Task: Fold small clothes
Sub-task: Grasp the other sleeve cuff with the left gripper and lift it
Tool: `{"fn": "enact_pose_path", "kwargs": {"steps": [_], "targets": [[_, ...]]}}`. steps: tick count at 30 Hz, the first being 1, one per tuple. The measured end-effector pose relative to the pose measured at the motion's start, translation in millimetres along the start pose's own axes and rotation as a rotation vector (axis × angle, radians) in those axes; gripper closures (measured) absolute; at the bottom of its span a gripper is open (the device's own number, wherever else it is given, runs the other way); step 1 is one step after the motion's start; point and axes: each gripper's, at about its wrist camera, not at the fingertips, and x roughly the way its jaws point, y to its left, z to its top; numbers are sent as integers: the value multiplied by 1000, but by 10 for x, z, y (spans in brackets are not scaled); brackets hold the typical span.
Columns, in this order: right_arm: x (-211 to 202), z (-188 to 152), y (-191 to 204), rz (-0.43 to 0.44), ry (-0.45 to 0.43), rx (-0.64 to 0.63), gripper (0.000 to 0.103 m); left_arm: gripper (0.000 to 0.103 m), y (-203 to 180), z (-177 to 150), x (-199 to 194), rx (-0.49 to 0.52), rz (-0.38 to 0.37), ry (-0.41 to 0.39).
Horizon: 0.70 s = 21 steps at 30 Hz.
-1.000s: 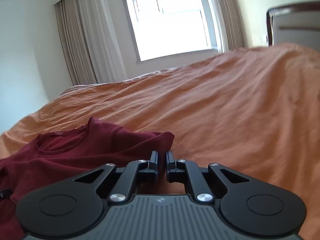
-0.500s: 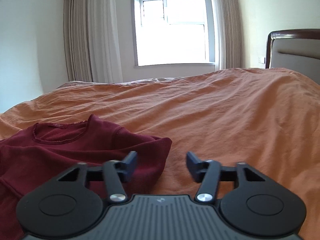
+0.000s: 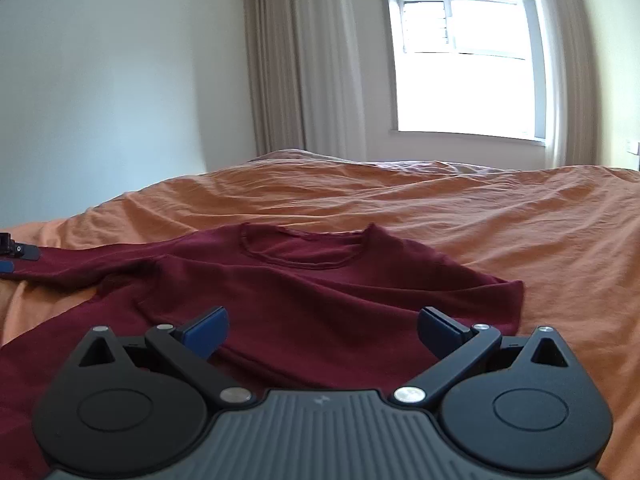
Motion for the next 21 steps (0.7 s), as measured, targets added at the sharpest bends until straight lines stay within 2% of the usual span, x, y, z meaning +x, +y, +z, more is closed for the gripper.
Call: {"fn": "enact_pose_path", "kwargs": {"steps": [3,7,10,12,14,17,21], "targets": [[58,0,196,56,25,-38,0,0,463,113,-196,-10,95,-28],[150,-34,385,83,59,-73,0,0,1073,226,-353,-28,251,-60],[223,-67,473,99,77,-63,0,1,1496,270,-391,-100,335,-61],[270,-123,512,92,81,-53,0,1,1765,300,-384,-213,325,-42],[318,-183,535,94,101,-39,0,1,1947,271,-400,-301,281,-58],[371,-210,545,90,121,-35,0,4,2034,213,-395,-319,310,-86],[396,-281,545,77,123,-39,0,27,2092,176,-427,-346,363,-122]]}}
